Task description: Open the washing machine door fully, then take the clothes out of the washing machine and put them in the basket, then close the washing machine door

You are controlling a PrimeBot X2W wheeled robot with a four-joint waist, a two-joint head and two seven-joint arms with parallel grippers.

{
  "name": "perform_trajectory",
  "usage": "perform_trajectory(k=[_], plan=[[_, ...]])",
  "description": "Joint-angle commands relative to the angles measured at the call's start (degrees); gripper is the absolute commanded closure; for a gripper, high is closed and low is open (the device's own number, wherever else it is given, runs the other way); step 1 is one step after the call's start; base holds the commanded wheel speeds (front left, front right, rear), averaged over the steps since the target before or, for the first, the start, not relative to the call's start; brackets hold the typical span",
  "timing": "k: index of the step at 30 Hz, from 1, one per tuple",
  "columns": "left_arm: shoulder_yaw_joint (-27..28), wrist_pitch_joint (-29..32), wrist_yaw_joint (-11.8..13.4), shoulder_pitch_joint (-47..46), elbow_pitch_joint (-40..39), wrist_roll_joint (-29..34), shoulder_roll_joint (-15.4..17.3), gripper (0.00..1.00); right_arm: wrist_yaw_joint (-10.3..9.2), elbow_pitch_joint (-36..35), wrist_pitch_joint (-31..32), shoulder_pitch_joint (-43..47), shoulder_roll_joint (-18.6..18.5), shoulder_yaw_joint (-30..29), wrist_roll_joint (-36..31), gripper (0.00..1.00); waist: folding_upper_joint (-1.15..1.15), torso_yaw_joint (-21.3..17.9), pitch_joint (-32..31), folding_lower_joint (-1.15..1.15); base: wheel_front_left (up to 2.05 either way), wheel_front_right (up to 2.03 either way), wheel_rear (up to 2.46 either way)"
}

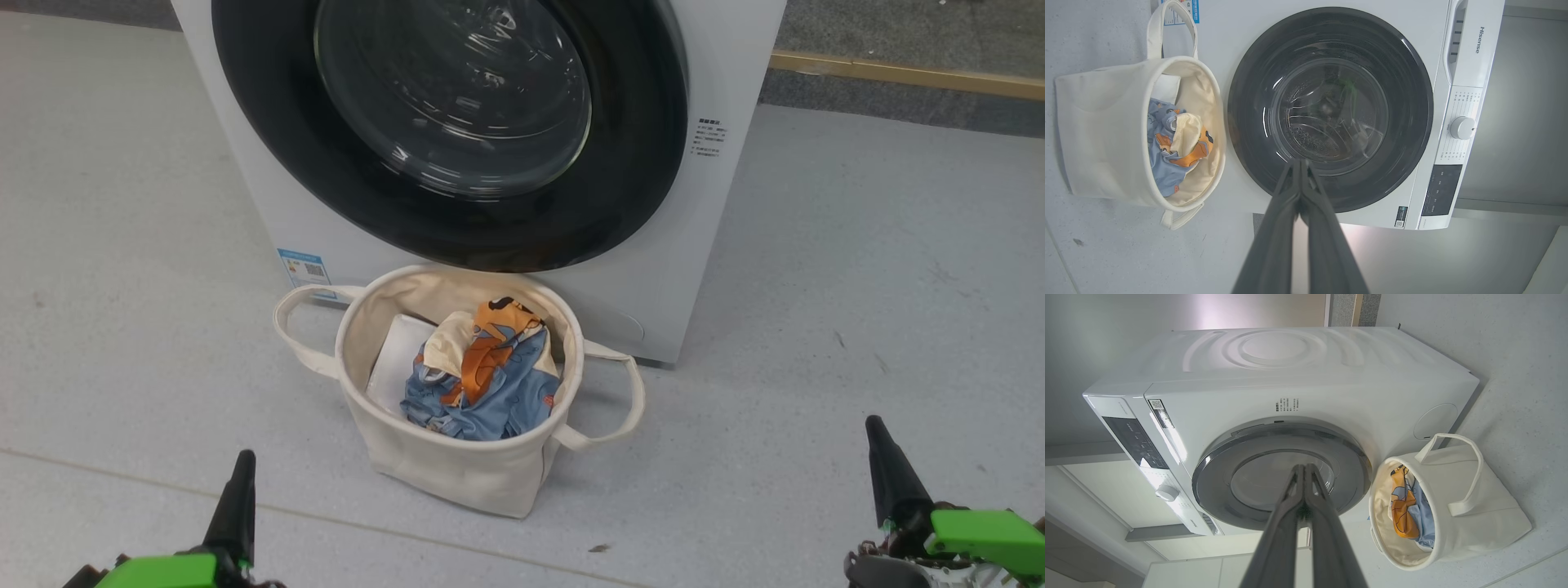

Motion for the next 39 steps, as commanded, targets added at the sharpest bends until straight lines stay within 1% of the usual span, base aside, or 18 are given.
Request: perform_trajectory(k=[1,39], plan=[[1.93,0.44,-0.41,-2.56,-1.53,-0.19,0.33,1.0,0.01,-1.79,0.48,-2.8,-0.66,1.14,0.34,1.0,0.0,0.0,0.0,0.0,0.0,0.0,0.0],[1.93,0.44,-0.41,-2.56,-1.53,-0.19,0.33,1.0,0.01,-1.79,0.48,-2.8,-0.66,1.14,0.34,1.0,0.0,0.0,0.0,0.0,0.0,0.0,0.0]])
